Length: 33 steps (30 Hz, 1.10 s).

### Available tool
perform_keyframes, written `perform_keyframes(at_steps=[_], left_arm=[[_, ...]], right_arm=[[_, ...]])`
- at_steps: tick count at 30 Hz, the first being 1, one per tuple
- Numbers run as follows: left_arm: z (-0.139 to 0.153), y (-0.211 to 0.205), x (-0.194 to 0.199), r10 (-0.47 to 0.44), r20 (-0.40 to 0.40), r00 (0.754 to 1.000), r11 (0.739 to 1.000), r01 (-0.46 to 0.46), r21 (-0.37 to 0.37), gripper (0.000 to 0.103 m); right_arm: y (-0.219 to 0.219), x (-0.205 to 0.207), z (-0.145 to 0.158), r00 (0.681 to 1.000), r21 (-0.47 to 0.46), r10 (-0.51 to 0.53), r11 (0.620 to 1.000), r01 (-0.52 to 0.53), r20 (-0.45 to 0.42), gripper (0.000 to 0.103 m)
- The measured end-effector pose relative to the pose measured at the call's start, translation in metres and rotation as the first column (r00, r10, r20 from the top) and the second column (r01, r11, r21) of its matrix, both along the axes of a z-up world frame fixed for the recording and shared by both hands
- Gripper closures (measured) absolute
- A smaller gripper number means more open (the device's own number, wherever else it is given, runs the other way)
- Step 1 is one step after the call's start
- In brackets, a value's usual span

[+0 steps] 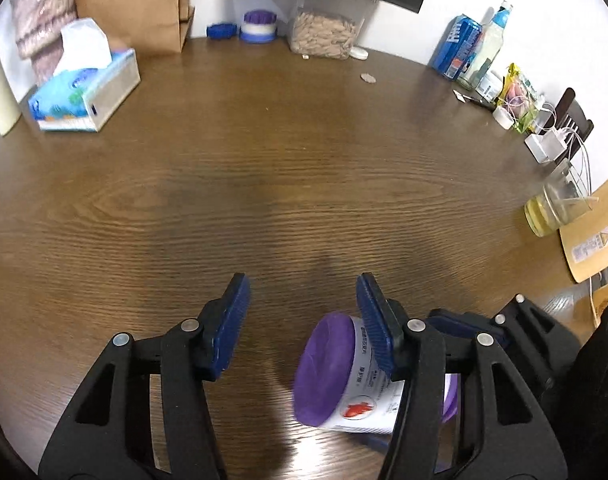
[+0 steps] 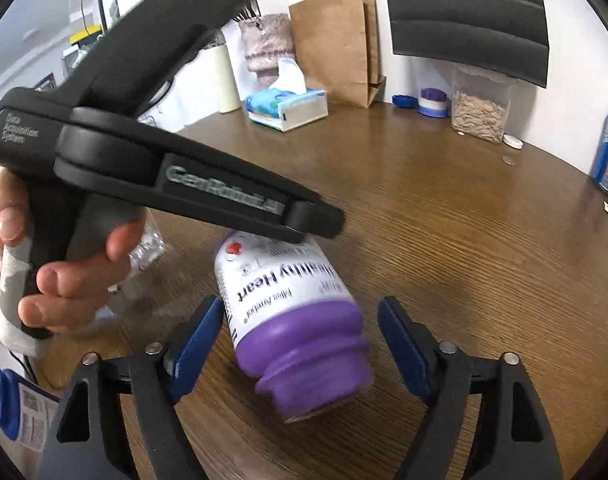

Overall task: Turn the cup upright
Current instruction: 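Lift the purple bottle with the right tool toward the left tool, then grasp the purple bottle with the left tool while the right tool releases it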

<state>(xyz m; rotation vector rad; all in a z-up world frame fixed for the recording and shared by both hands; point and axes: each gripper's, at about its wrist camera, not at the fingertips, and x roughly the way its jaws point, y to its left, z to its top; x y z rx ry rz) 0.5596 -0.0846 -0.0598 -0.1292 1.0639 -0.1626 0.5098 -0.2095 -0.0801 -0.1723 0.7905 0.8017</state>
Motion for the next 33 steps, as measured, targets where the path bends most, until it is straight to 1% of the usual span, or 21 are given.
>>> perform_keyframes(at_steps=[2,5,10,14,16,19,21,22,24,26,27,28,29,30,31,33], left_arm=[[0.000,0.005,-0.004,0.014,0.023,1.000,1.000,-0.014,0.000,0.051],[0.001,0.011,-0.006,0.030,0.023,0.999,0.999,-0.031,0.012,0.051],[0.002,0.014,-0.008,0.028,0.039,0.999,0.999,-0.029,0.033,0.051],[0.002,0.016,-0.009,0.025,0.041,0.999,0.999,-0.025,0.024,0.051],[0.002,0.014,-0.009,0.020,0.044,0.999,0.999,-0.021,0.031,0.051],[0.004,0.009,-0.012,0.004,0.062,0.998,0.998,-0.007,0.062,0.051],[0.006,0.005,-0.014,-0.010,0.074,0.997,0.995,0.002,0.096,0.051],[0.006,0.003,-0.016,-0.021,0.077,0.997,0.992,0.012,0.125,0.051],[0.006,0.002,-0.018,-0.037,0.071,0.997,0.987,0.025,0.161,0.051],[0.009,0.002,-0.021,-0.061,0.058,0.996,0.986,0.051,0.162,0.049],[0.013,0.001,-0.022,-0.077,0.061,0.995,0.987,0.068,0.147,0.046],[0.019,-0.001,-0.024,-0.102,0.074,0.992,0.987,0.091,0.131,0.038],[0.023,-0.005,-0.026,-0.125,0.089,0.988,0.986,0.114,0.119,0.032],[0.027,-0.012,-0.026,-0.163,0.100,0.981,0.982,0.152,0.110,0.021],[0.030,-0.023,-0.025,-0.222,0.095,0.970,0.971,0.211,0.114,0.018],[0.026,-0.045,-0.022,-0.302,0.053,0.952,0.947,0.293,0.134,0.018]], right_arm=[[-0.003,0.000,0.001,1.000,-0.004,-0.005,1.000,0.005,-0.002,0.018],[-0.013,0.002,-0.001,0.999,0.005,-0.028,1.000,0.028,-0.020,0.015],[-0.023,0.007,-0.002,0.997,0.020,-0.071,0.997,0.072,-0.038,0.015],[-0.023,0.006,-0.002,0.997,0.015,-0.076,0.997,0.076,-0.033,0.015],[-0.022,0.007,-0.003,0.997,0.016,-0.074,0.997,0.075,-0.034,0.015],[-0.023,0.007,-0.003,0.997,0.016,-0.069,0.997,0.070,-0.037,0.015],[-0.025,0.007,-0.003,0.997,0.010,-0.071,0.997,0.072,-0.030,0.015],[-0.026,0.008,-0.003,0.997,0.011,-0.076,0.997,0.076,-0.028,0.015],[-0.034,0.011,-0.001,0.994,0.024,-0.101,0.995,0.102,-0.037,0.015],[-0.041,0.015,0.000,0.990,0.026,-0.138,0.990,0.139,-0.039,0.015],[-0.047,0.017,0.001,0.986,0.028,-0.162,0.986,0.163,-0.036,0.015],[-0.050,0.019,0.002,0.984,0.031,-0.173,0.984,0.174,-0.037,0.015],[-0.053,0.021,0.002,0.982,0.036,-0.186,0.982,0.188,-0.040,0.015],[-0.057,0.024,0.003,0.977,0.047,-0.209,0.976,0.211,-0.050,0.015],[-0.060,0.026,0.003,0.974,0.057,-0.219,0.973,0.222,-0.061,0.015],[-0.066,0.029,0.002,0.967,0.075,-0.239,0.967,0.245,-0.084,0.015]])
